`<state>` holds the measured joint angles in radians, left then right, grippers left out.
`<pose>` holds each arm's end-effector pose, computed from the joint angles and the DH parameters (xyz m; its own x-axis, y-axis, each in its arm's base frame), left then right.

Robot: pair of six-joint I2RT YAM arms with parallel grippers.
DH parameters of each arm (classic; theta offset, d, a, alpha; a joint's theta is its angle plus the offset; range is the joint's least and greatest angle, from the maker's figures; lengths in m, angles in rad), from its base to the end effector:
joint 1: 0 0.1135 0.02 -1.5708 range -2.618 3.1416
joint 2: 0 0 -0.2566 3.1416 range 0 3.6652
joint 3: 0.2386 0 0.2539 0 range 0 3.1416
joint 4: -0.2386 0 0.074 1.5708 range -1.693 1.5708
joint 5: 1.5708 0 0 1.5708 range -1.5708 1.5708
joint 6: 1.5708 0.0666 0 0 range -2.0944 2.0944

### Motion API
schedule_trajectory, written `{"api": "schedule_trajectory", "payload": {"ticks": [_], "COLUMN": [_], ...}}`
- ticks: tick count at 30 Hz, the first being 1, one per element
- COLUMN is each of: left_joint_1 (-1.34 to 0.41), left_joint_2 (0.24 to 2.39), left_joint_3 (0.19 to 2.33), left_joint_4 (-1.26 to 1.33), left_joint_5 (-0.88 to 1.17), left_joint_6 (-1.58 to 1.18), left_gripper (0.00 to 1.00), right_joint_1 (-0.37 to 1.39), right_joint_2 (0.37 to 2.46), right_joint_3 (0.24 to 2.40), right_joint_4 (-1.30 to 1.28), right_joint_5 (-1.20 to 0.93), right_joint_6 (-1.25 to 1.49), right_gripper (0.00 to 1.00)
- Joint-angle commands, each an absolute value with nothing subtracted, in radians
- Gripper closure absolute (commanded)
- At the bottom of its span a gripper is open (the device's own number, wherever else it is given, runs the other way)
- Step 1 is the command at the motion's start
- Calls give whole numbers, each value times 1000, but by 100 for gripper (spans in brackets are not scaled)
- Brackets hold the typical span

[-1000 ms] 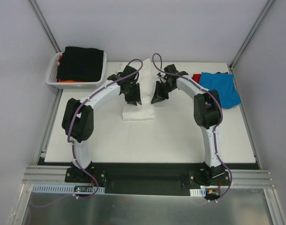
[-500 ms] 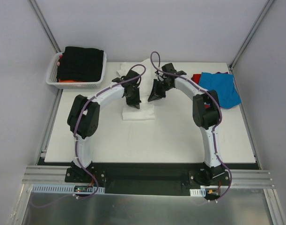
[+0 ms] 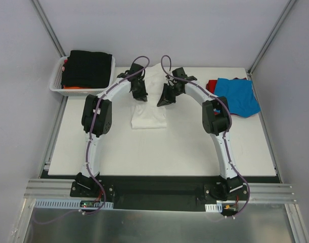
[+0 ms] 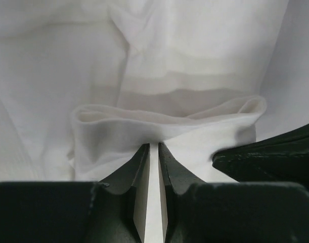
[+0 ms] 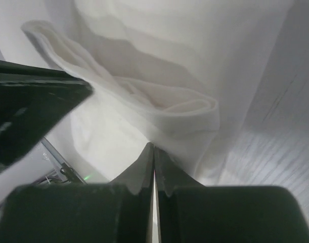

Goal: Fold and stack the t-shirts

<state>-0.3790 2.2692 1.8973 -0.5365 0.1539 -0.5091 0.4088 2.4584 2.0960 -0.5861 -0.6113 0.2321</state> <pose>0.4818 -0.2029 0.1660 -0.8606 -0.1757 -0.4781 0.0387 0.9134 -0.4053 0.4857 0.2521 0.1397 -0.8711 -0.1721 -0.4600 -0.4440 0.6762 0.5879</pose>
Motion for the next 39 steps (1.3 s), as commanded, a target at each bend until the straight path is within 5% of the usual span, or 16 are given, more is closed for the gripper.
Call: {"api": "schedule_trajectory", "payload": {"ticks": [1, 14, 22, 26, 34, 39], "left_joint_1": [-356, -353, -396, -429, -477, -476], "left_joint_2": [2286, 2275, 2117, 2102, 2143, 2144], "left_joint_3": [1988, 1983, 1872, 1761, 1625, 1618], "left_joint_4": [-534, -538, -560, -555, -567, -610], "left_joint_5": [169, 180, 201, 184, -46, -132], "left_joint_6": [-468, -456, -528, -545, -561, -600], "left_gripper": [87, 87, 84, 96, 100, 100], "right_joint_1": [381, 342, 376, 416, 577, 626], "right_joint_2": [2496, 2462, 2341, 2326, 2325, 2333], "right_joint_3": [2155, 2174, 2010, 1941, 1996, 2003], "right_joint_4": [-574, -545, -529, -543, -882, -928], "right_joint_5": [-634, -658, -672, -631, -18, 106], "right_joint_6": [247, 270, 278, 255, 195, 250], "right_gripper": [99, 99, 99, 99, 99, 99]}}
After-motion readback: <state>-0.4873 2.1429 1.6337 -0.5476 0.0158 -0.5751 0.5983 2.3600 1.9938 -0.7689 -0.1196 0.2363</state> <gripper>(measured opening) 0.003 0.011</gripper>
